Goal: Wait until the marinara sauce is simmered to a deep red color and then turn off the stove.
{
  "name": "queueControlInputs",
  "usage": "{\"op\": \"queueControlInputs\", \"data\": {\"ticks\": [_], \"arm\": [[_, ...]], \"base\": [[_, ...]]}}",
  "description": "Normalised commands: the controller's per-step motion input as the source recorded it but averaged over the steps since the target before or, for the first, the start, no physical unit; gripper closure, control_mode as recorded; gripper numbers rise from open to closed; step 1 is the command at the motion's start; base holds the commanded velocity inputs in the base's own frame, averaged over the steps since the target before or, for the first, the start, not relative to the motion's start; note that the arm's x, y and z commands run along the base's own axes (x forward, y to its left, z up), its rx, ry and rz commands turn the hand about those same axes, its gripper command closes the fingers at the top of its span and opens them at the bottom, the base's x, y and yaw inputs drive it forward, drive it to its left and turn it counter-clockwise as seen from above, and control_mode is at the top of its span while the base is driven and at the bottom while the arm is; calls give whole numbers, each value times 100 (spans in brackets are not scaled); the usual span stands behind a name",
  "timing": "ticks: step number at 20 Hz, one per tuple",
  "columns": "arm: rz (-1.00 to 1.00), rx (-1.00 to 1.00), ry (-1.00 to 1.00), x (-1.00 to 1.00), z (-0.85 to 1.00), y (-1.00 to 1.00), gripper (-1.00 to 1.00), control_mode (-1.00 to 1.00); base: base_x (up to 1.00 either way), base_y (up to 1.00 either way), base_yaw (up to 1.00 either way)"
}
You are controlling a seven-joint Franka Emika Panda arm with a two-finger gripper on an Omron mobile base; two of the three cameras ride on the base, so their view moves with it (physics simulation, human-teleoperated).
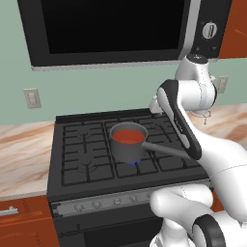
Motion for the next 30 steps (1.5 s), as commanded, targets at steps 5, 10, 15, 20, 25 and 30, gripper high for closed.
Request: {"op": "queueControlInputs", "data": {"ticks": [5,10,15,20,25,30], "arm": [[0,0,0,0,0,0,-100,-100],[0,0,0,0,0,0,-100,-100],[0,0,0,0,0,0,-100,-100],[0,0,0,0,0,0,-100,-100],[0,0,0,0,0,0,-100,-100],[0,0,0,0,0,0,-100,-100]], "base": [[0,0,0],[0,0,0],[0,0,0],[0,0,0],[0,0,0],[0,0,0]]}}
